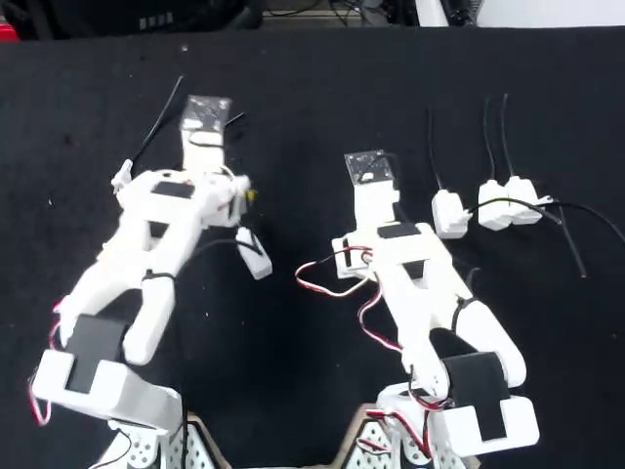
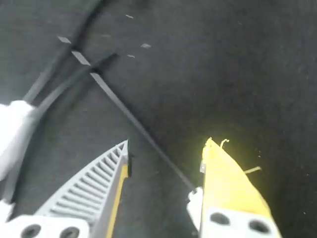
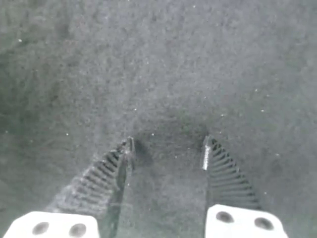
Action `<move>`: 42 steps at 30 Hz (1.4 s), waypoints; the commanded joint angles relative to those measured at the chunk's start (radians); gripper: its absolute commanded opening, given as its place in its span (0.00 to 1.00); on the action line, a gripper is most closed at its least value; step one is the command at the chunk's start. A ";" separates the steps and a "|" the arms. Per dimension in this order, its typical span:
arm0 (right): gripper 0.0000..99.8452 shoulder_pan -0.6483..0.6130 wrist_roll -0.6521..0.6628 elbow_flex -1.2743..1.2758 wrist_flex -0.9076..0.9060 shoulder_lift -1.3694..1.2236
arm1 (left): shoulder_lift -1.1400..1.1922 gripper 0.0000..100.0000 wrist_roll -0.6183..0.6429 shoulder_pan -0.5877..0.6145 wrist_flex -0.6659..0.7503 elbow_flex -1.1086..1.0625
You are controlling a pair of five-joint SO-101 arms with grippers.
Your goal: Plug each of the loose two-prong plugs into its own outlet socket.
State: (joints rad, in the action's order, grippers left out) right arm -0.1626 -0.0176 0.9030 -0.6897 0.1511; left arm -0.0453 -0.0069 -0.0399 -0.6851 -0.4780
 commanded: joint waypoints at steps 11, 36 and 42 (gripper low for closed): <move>0.21 0.120 -0.008 -0.125 -0.064 0.031 | 0.006 0.24 -0.144 -0.090 -0.364 0.024; 0.21 0.121 -0.008 -0.124 -0.063 0.030 | 0.345 0.24 0.459 0.031 -0.167 0.346; 0.21 0.121 -0.008 -0.122 -0.064 0.030 | 0.391 0.24 0.565 0.101 -0.362 0.410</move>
State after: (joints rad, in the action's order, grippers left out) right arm -0.0568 -0.0192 0.8293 -0.7449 0.1511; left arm 0.3460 0.5102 0.0092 -0.9521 -0.1266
